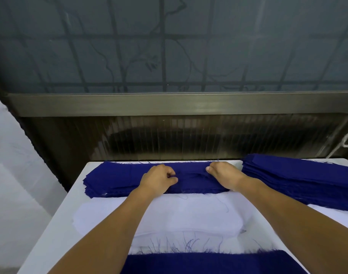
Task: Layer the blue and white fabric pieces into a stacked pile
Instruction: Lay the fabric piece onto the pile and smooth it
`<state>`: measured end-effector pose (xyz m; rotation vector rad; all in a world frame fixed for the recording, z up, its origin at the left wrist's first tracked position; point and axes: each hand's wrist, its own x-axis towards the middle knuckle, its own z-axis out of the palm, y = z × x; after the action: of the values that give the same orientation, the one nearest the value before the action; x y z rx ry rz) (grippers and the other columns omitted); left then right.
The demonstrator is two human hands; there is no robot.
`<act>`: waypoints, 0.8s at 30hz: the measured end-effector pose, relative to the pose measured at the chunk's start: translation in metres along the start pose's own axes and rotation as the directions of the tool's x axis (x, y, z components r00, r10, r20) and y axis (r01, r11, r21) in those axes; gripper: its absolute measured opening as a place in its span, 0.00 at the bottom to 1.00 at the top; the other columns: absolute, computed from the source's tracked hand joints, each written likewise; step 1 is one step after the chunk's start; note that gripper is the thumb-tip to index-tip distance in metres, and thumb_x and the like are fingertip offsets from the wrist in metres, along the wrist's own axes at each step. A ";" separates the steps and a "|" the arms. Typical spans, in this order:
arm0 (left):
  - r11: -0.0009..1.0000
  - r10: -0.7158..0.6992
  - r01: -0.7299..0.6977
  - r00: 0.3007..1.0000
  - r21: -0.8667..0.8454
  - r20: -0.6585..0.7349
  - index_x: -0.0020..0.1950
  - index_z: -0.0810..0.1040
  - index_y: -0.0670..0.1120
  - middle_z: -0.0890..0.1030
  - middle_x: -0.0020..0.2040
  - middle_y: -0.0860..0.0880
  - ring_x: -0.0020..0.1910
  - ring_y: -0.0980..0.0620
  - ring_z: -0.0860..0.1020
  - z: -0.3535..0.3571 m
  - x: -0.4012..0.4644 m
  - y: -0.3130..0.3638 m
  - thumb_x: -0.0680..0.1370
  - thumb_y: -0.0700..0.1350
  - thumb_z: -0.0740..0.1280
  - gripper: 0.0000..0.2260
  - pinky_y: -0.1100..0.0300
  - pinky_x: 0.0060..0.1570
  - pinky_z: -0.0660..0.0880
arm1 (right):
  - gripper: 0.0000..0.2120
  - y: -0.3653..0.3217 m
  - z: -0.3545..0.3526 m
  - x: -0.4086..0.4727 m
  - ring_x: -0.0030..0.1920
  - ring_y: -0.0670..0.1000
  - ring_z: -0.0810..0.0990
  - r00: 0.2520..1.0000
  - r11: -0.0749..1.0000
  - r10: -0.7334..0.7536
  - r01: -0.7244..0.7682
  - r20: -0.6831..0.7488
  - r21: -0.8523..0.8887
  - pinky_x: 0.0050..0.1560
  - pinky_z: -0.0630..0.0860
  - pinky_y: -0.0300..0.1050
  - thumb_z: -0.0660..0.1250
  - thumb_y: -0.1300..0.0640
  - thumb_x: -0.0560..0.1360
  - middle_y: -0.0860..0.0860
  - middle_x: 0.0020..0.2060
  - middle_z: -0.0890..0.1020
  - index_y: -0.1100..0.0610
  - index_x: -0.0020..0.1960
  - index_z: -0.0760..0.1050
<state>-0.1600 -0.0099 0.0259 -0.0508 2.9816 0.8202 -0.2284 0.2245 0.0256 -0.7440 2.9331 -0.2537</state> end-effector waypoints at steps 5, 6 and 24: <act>0.998 -0.015 0.017 1.000 0.066 -0.026 0.60 0.78 0.50 0.80 0.54 0.50 0.50 0.52 0.78 0.005 0.008 0.002 0.80 0.50 0.64 0.10 0.54 0.54 0.78 | 0.20 -0.004 0.006 -0.008 0.43 0.44 0.75 1.000 0.998 -0.010 0.010 0.001 0.065 0.42 0.72 0.41 0.57 0.30 0.74 0.43 0.42 0.76 0.46 0.44 0.71; 0.997 -0.016 0.019 0.999 0.078 -0.032 0.60 0.77 0.50 0.79 0.55 0.50 0.51 0.52 0.77 0.006 0.008 0.002 0.80 0.50 0.64 0.11 0.54 0.54 0.78 | 0.19 -0.006 0.007 -0.010 0.43 0.45 0.74 1.000 0.999 -0.015 0.016 -0.008 0.048 0.41 0.70 0.40 0.59 0.29 0.72 0.43 0.42 0.75 0.46 0.44 0.69; 0.936 -0.145 0.205 0.965 0.285 -0.218 0.61 0.77 0.50 0.80 0.59 0.49 0.54 0.51 0.78 -0.073 -0.047 -0.104 0.81 0.45 0.62 0.11 0.59 0.55 0.75 | 0.11 -0.014 -0.003 -0.032 0.55 0.49 0.75 0.992 0.996 0.071 -0.063 -0.107 0.069 0.58 0.74 0.43 0.57 0.55 0.82 0.51 0.58 0.76 0.52 0.61 0.74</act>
<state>-0.1117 -0.1361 0.0382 -0.4013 3.1852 0.3459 -0.1948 0.2278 0.0334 -0.6408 3.0286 -0.3945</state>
